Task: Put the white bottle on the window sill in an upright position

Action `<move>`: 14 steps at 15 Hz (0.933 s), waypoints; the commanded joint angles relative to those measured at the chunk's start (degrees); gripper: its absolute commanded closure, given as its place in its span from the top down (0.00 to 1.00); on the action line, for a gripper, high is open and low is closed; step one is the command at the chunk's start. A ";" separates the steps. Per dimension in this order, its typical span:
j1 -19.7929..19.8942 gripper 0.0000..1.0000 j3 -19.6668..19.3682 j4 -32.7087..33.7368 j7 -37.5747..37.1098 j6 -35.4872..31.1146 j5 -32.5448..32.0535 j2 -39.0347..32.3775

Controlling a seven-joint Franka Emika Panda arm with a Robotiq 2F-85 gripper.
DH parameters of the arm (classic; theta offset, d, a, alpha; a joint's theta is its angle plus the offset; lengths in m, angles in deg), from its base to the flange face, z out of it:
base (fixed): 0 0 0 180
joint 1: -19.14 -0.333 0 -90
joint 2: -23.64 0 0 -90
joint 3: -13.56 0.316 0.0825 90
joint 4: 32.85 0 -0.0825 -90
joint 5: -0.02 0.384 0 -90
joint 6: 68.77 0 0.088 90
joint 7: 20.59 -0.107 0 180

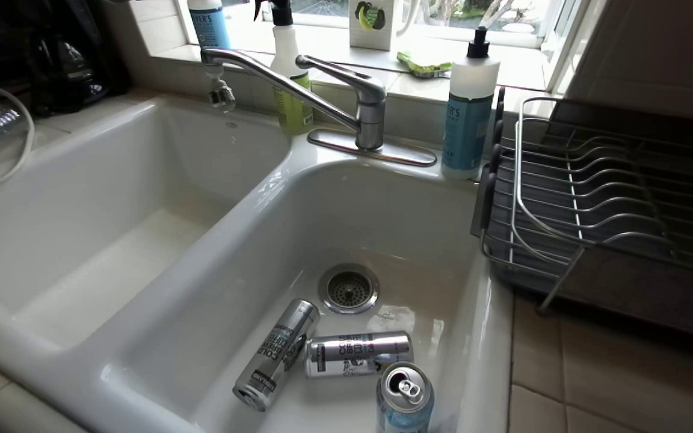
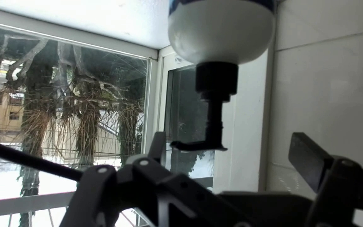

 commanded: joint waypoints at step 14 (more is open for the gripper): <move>3.59 1.00 -0.63 -8.13 -9.70 22.56 7.53 25.23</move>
